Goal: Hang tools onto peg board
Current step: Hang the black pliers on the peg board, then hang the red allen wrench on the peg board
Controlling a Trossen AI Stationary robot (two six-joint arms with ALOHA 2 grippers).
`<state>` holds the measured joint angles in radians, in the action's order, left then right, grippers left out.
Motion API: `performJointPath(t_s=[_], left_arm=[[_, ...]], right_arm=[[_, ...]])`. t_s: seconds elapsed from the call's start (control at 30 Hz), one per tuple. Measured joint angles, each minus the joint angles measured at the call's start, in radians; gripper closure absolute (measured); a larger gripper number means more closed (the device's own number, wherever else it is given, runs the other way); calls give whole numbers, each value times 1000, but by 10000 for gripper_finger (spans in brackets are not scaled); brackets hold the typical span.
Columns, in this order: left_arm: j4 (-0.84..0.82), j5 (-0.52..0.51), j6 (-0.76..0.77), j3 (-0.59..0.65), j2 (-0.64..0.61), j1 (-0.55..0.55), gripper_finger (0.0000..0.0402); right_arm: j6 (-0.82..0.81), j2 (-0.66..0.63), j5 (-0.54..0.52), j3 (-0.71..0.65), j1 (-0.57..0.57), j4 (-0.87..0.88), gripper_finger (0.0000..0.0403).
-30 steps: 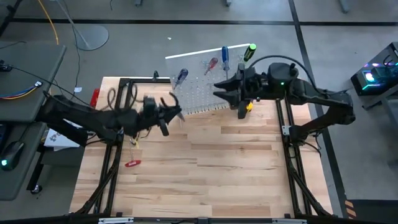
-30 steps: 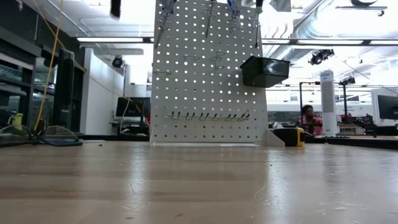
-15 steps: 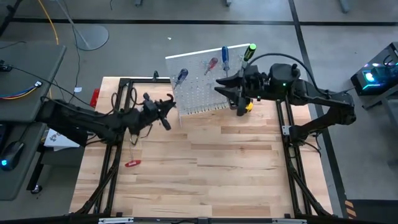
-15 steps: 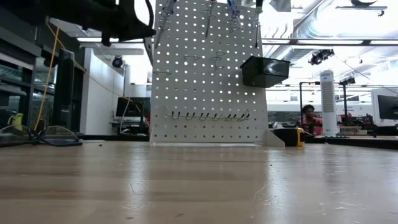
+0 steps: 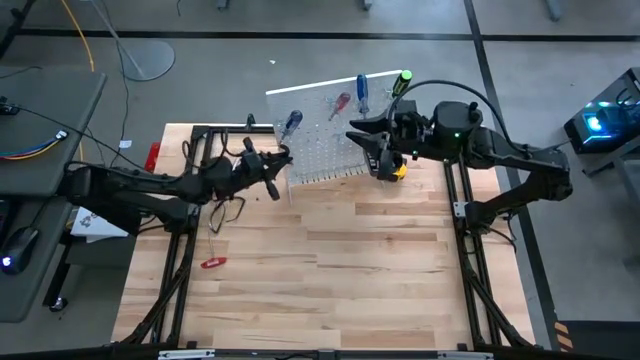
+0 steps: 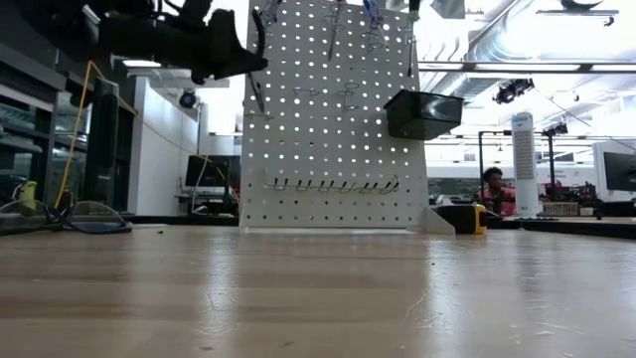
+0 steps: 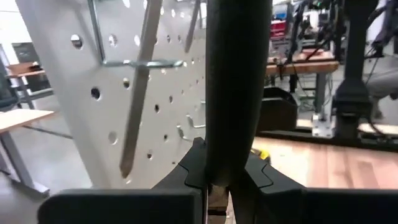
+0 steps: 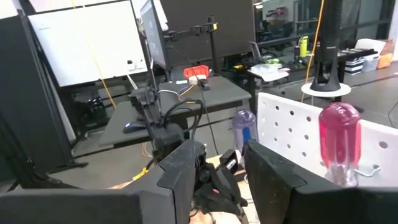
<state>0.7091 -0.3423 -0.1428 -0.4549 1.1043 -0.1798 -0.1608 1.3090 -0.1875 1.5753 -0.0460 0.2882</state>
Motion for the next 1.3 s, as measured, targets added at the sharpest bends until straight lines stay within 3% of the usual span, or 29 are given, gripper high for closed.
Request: performJointPath(t_s=[0.3, 0.47, 0.73, 0.93, 1.13, 1.3], left_arm=[[-1, 4, -77, 0, 41, -56, 377], [-11, 86, -39, 0, 82, -76, 375], [-14, 93, -25, -1, 111, -76, 281], [-17, 94, -25, -1, 98, -75, 241], [-68, 93, 22, -2, -8, -44, 233], [-312, 89, 164, -2, -181, 12, 232]], right_arm=[[-22, 0, -2, 0, 1, 9, 274], [-17, 0, -2, 0, 0, 8, 274], [-20, 0, -1, 0, 0, 8, 274], [-21, 0, -1, 0, 0, 9, 274], [-15, 0, -1, 0, 0, 11, 274], [-14, 0, -1, -1, 0, 23, 274]])
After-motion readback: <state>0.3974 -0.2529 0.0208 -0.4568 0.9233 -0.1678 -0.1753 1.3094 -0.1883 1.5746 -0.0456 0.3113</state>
